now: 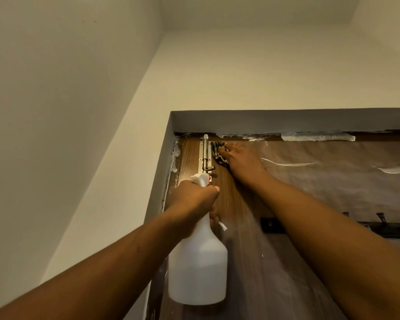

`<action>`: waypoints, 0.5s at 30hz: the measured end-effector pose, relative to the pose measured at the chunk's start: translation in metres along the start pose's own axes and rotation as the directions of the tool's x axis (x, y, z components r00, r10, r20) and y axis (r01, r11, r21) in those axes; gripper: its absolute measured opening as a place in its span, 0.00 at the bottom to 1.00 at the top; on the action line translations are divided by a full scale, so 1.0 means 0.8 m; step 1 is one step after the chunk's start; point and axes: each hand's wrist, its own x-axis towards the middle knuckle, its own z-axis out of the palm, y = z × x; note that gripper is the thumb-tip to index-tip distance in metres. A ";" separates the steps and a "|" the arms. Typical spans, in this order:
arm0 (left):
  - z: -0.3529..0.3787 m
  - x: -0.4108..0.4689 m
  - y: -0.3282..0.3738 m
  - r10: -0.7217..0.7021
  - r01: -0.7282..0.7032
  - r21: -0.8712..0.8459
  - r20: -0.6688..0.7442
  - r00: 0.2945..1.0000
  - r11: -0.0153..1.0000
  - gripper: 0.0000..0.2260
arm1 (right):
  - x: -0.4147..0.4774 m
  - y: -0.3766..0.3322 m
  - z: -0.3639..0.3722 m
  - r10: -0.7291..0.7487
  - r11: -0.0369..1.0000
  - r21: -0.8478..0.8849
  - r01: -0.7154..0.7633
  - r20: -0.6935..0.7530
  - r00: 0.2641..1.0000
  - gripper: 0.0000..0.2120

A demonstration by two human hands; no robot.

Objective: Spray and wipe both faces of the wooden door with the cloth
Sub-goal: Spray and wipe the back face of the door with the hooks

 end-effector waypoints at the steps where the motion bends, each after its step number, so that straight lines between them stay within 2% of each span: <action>1: -0.001 0.003 0.003 -0.012 0.013 -0.016 0.020 1.000 1.000 0.10 | 0.014 0.000 -0.002 -0.013 1.000 -0.016 0.013 0.003 1.000 0.25; 3: -0.008 0.010 0.014 -0.015 0.015 -0.025 0.028 0.999 1.000 0.10 | 0.046 -0.002 -0.012 -0.031 0.999 -0.033 0.031 -0.006 0.999 0.24; 7: -0.025 0.043 0.051 0.054 -0.054 0.009 -0.049 0.997 0.998 0.14 | 0.087 0.005 -0.030 -0.088 0.995 -0.053 0.085 -0.068 0.994 0.23; 10: -0.026 0.037 0.043 0.066 -0.063 0.046 -0.051 0.997 0.997 0.12 | 0.038 0.001 -0.014 -0.134 0.991 0.006 0.135 -0.063 0.989 0.24; 12: -0.014 0.022 0.019 0.049 -0.045 0.094 -0.042 0.998 0.995 0.09 | -0.019 -0.001 0.005 -0.090 0.995 0.031 0.090 -0.013 0.996 0.24; 15: 0.004 0.009 0.001 0.063 -0.042 0.169 -0.119 0.991 0.985 0.10 | -0.076 -0.002 0.019 0.005 0.997 0.072 -0.007 0.023 1.000 0.26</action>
